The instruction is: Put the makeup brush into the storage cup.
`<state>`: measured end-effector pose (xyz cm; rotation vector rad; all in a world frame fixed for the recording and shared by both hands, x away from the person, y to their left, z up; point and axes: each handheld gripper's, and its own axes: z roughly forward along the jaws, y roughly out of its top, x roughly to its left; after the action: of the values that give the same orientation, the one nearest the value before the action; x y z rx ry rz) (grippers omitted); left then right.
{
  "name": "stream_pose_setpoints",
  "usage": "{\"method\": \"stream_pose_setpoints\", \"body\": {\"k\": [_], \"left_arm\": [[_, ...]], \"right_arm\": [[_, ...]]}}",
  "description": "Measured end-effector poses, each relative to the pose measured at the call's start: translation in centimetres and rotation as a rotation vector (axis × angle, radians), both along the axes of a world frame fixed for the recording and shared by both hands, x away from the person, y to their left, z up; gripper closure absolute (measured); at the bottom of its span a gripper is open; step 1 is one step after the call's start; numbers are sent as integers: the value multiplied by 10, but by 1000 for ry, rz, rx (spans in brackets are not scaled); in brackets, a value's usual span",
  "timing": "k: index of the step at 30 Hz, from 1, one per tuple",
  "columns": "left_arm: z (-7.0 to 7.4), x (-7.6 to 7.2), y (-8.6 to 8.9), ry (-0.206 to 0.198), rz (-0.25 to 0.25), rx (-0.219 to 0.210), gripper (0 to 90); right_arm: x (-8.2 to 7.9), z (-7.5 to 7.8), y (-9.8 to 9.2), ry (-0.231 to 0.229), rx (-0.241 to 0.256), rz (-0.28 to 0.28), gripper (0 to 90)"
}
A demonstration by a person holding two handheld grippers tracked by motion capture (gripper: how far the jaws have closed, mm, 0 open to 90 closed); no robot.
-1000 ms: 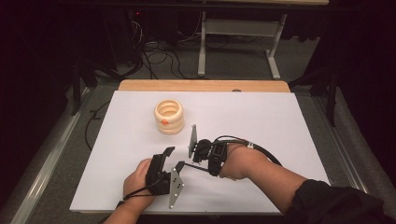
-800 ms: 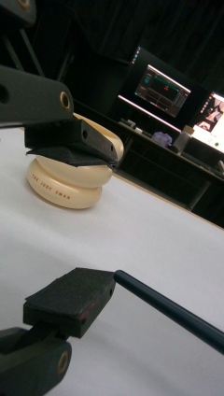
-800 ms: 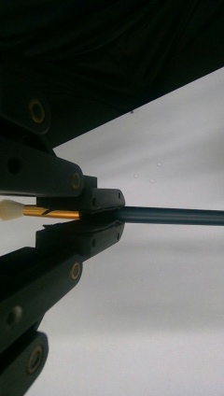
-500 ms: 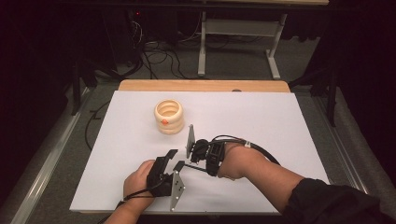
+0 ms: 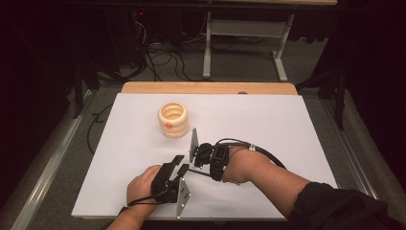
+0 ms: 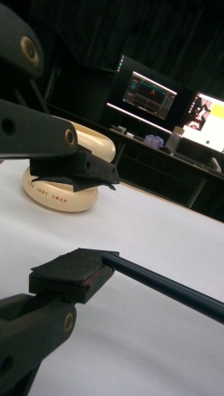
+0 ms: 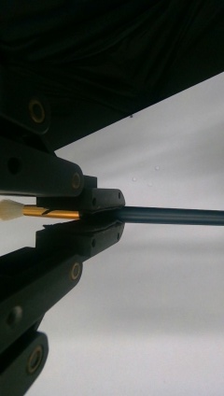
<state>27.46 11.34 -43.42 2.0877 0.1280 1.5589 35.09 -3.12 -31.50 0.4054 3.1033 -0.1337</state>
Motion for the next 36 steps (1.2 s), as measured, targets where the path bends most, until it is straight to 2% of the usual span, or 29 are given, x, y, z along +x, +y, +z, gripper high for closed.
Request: {"method": "stream_pose_setpoints", "body": {"k": [7, 17, 22, 24, 25, 30, 36], "left_arm": [[-1, -1, -1, -12, -5, 12, 624], [0, -2, 0, -21, 1, 20, 628], [0, -1, -1, -18, 1, 27, 628], [-1, -2, -1, -25, 2, 38, 628], [-2, -2, -2, -26, -8, 27, 628], [-2, -3, -2, -39, -10, 34, 648], [-2, -3, -2, -58, -12, 54, 674]], "right_arm": [[0, 0, 0, -1, 4, 1, 859], [0, 1, 0, -9, 9, -3, 859], [0, 2, 2, -16, 29, -4, 859], [0, 2, 2, -15, 26, -1, 859], [0, 2, 3, -13, 24, -2, 859], [0, 2, 3, -12, 29, -1, 859], [-1, 2, 4, -9, 24, 5, 859]]}}
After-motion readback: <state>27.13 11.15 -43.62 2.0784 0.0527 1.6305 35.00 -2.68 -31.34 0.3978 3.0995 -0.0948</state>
